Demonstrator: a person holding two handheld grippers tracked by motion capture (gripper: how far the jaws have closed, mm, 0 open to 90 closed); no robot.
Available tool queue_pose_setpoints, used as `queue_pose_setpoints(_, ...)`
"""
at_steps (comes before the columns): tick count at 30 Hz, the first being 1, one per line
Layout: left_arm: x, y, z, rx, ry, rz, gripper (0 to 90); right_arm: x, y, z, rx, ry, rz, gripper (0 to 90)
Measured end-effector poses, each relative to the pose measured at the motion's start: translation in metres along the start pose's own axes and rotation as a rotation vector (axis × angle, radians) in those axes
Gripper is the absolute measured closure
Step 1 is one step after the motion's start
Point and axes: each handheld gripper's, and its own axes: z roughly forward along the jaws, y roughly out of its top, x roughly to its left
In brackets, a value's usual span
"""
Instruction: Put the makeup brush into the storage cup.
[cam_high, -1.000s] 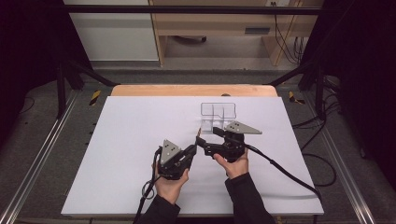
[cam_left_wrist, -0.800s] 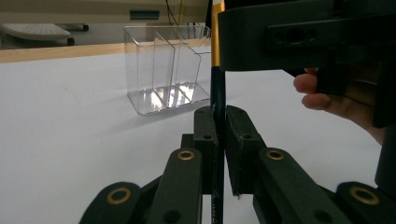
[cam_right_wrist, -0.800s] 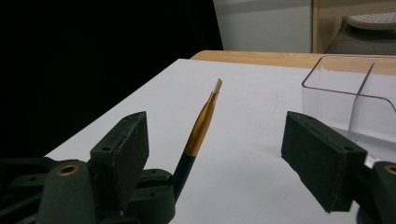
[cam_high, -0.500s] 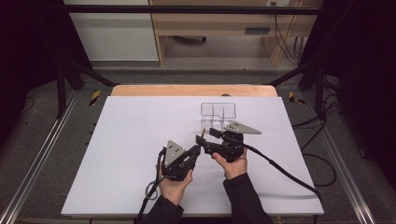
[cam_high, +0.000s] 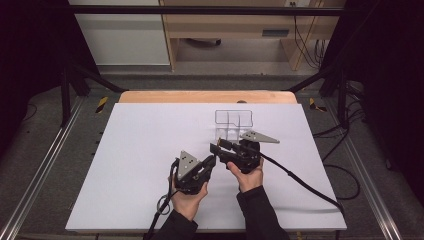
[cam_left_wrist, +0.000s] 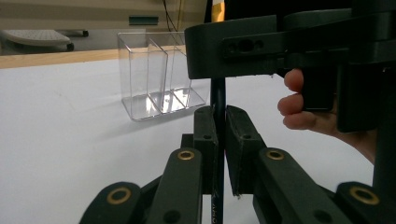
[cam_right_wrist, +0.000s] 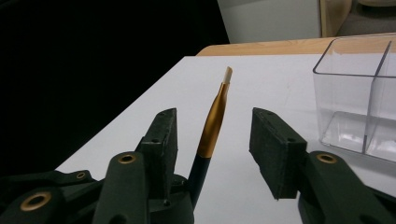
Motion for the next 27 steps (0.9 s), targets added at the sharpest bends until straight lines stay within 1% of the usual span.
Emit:
queue_pose_setpoints(1,-0.0002,0.0,0.0001,0.0,0.001,0.001,83.0,0.0,0.0,0.0,0.0,0.0,0.0,52.4)
queue_pose_setpoints(2,-0.0005,0.0,0.0003,0.0,0.001,0.001,82.9,0.0001,-0.0001,0.0001,0.001,0.006,0.008,54.9)
queue_pose_setpoints(4,-0.0009,0.0,0.0004,-0.002,0.003,0.0,82.9,0.0002,-0.0001,0.0002,0.002,0.007,0.011,55.9)
queue_pose_setpoints(11,-0.0013,0.0,0.0002,-0.006,0.003,0.0,82.9,0.0011,-0.0006,0.0002,0.006,0.02,0.031,64.9)
queue_pose_setpoints(17,-0.0019,-0.0002,0.0006,-0.005,0.006,0.005,82.9,0.0011,-0.0002,0.0001,0.012,0.028,0.045,68.9)
queue_pose_setpoints(21,-0.0021,-0.0002,0.0001,-0.008,0.009,0.006,83.0,0.0009,0.0003,0.0002,0.005,0.039,0.067,74.0)
queue_pose_setpoints(27,-0.001,0.0003,-0.0008,-0.011,0.016,0.007,83.0,0.0005,0.0008,0.0002,0.007,0.048,0.088,77.7)
